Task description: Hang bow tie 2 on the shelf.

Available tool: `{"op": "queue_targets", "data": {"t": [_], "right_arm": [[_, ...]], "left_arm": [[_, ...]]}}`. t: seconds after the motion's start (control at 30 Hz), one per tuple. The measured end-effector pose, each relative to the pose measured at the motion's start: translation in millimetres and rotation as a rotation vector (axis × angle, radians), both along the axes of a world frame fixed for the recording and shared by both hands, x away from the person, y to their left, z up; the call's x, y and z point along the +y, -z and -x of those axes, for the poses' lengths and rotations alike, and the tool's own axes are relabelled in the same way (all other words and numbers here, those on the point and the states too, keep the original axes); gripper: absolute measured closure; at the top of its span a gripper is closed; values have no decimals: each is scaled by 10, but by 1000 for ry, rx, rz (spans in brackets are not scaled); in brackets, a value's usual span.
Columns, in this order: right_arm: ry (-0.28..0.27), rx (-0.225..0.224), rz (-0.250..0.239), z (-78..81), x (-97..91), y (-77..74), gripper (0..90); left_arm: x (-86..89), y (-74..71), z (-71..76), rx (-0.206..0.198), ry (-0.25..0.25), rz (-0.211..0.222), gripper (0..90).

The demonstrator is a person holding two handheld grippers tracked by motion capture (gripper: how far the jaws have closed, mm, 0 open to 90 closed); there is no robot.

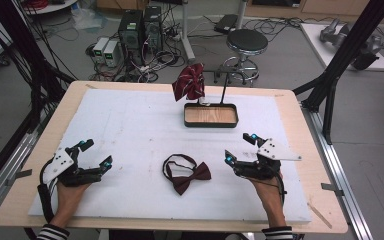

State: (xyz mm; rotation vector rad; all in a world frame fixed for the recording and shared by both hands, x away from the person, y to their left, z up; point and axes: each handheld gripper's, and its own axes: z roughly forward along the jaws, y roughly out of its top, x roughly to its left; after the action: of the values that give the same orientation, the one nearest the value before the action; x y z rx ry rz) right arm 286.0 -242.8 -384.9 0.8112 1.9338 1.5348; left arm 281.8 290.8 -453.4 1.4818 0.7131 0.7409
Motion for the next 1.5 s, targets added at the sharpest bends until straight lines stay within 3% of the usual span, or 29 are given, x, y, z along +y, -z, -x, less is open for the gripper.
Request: {"op": "queue_targets", "data": {"t": [0.6, 0.77, 1.5], "right_arm": [[-156, 84, 126, -144, 268, -57, 159], [-205, 111, 187, -176, 372, -45, 159], [-384, 235, 329, -236, 693, 88, 159]], "left_arm": [[6, -2, -9, 9, 2, 2, 97], [10, -1, -13, 8, 5, 8, 98], [4, -1, -10, 6, 4, 3, 98]]}}
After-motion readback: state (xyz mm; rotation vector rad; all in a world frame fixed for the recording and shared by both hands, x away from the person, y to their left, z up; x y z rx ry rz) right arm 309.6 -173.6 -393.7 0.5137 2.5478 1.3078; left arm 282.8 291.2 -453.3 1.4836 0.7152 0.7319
